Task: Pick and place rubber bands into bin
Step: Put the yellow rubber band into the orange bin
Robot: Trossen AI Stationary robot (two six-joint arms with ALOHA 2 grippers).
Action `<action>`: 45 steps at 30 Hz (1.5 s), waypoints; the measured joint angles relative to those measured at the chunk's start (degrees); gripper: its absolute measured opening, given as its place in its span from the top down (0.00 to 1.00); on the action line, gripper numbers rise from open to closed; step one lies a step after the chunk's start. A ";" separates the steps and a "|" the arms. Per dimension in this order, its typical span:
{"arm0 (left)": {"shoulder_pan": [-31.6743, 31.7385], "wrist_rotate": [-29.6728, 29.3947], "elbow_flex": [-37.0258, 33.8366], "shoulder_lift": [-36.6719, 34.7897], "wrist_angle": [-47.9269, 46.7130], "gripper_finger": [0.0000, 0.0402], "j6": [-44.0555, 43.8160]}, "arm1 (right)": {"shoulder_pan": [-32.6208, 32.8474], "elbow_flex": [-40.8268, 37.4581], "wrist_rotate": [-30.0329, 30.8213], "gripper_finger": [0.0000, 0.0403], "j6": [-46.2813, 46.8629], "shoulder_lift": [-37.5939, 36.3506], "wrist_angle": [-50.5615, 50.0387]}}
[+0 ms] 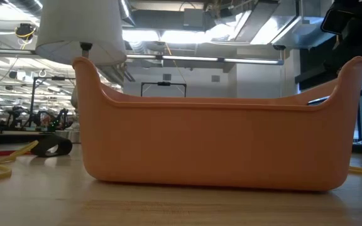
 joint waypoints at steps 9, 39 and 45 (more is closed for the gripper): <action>1.45 13.75 -0.07 7.68 -0.36 1.00 -0.48 | 0.01 0.00 -0.03 0.99 -0.09 2.64 1.96; 3.46 21.27 -0.11 8.64 1.15 1.00 5.27 | -0.01 0.02 -0.12 0.99 8.32 4.09 2.22; 0.54 18.90 -0.07 11.05 1.19 1.00 1.57 | 0.01 0.00 -0.13 0.99 11.20 4.17 2.20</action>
